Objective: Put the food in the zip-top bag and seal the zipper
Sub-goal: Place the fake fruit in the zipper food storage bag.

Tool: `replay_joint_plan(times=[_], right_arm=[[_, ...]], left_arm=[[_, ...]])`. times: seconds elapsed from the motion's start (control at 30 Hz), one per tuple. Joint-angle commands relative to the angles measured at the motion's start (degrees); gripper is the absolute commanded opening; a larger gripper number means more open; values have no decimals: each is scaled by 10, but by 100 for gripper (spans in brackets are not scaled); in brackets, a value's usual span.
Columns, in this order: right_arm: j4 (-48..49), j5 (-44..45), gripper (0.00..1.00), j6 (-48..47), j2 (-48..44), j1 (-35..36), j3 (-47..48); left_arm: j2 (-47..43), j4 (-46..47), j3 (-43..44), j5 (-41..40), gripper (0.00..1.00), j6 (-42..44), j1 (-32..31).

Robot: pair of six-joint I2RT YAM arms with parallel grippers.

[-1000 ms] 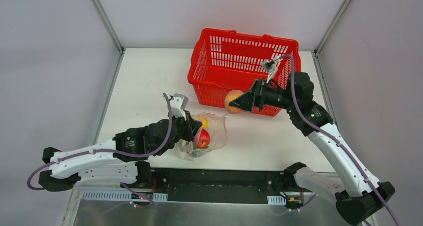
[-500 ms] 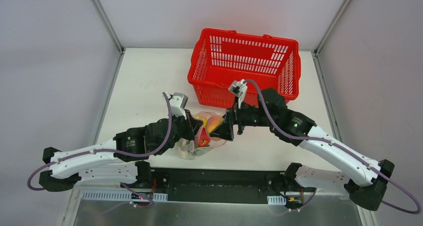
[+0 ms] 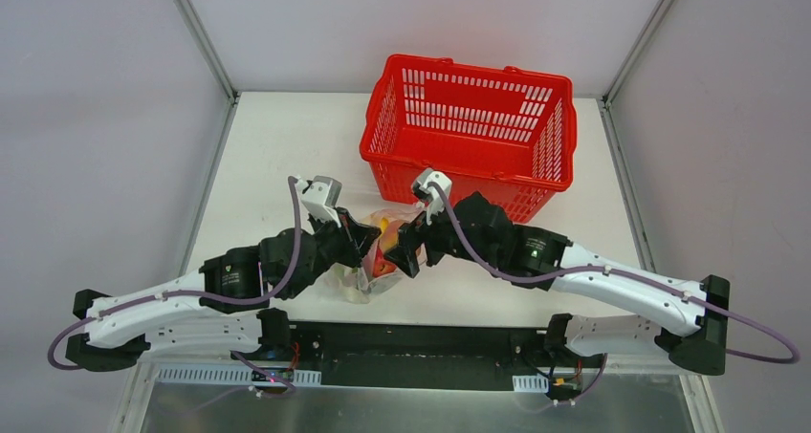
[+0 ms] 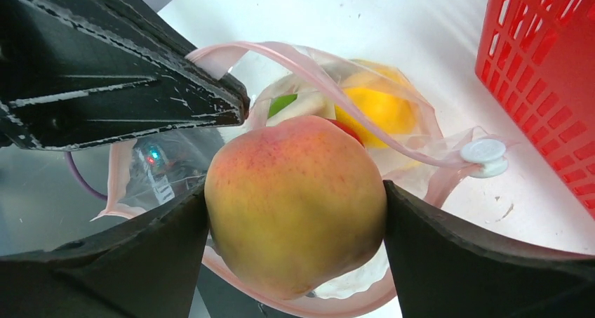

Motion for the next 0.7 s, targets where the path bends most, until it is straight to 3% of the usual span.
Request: replay_joint_plan(times=[0.0,0.2,0.47,0.67], right_arm=[[80,5,88,-10,-19,5,-6],[105,-27,92,-1,-29,5,-7],[120,34,91,19,-78,5,-39],[68,111,81,48,-121,3,-51]], left_arm=[[-13,7,-2,-22,0,10,8],[-16,2,3,-21,0,14,8],[-23,-2,-4,-21,0,10,8],[-40,-6,-15,-36,0,10,9]])
